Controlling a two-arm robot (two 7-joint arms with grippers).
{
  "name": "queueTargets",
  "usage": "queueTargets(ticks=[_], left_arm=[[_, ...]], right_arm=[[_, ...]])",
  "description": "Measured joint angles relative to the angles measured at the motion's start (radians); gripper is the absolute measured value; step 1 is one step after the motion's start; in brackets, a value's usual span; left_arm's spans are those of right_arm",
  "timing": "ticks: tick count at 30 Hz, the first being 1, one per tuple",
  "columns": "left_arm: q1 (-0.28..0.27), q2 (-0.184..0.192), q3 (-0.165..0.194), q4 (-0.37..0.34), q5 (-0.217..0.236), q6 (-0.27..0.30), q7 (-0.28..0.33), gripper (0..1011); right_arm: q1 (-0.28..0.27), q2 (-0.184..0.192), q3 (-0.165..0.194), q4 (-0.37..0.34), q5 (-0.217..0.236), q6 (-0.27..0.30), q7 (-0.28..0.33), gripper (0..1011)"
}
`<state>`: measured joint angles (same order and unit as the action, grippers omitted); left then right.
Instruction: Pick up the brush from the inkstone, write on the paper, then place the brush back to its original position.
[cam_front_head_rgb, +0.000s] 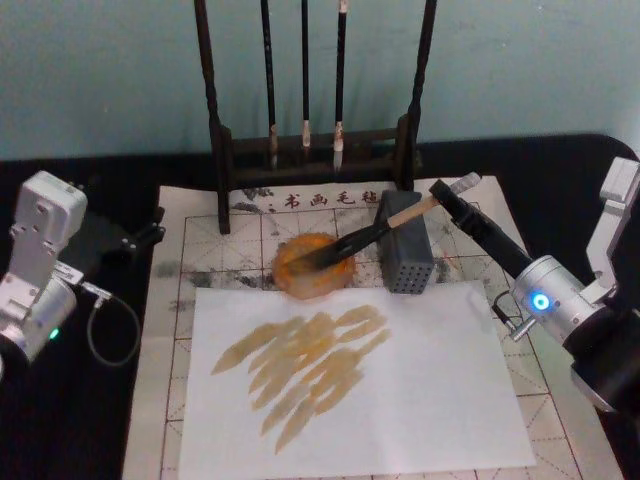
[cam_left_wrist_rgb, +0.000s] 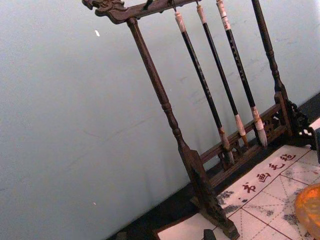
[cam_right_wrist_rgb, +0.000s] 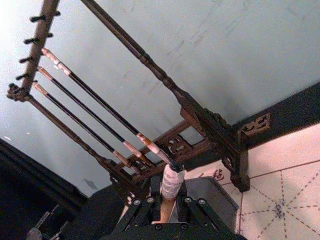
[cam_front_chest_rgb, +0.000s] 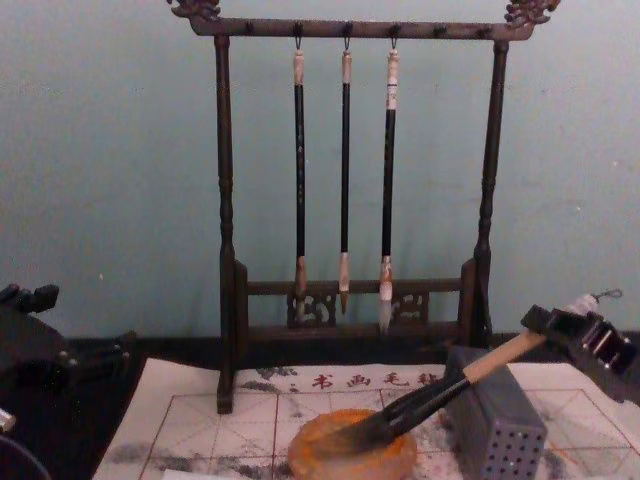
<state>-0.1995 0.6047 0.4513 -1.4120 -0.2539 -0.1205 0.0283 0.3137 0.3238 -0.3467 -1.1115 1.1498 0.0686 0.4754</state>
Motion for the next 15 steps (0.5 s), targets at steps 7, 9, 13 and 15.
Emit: queueTargets(ticks=[7,9,13,15], left_arm=[[0.0,0.0,0.0,0.0,0.0,0.0,0.0,1001],[0.0,0.0,0.0,0.0,0.0,0.0,0.0,1001],[0.0,0.0,0.0,0.0,0.0,0.0,0.0,1001],[0.0,0.0,0.0,0.0,0.0,0.0,0.0,1001]], right_arm=[[0.0,0.0,-0.001,0.0,-0.002,0.001,0.0,369],[0.0,0.0,0.0,0.0,-0.002,0.001,0.0,425],[0.0,0.0,0.0,0.0,-0.002,0.001,0.0,554],[0.0,0.0,0.0,0.0,-0.002,0.0,0.0,616]])
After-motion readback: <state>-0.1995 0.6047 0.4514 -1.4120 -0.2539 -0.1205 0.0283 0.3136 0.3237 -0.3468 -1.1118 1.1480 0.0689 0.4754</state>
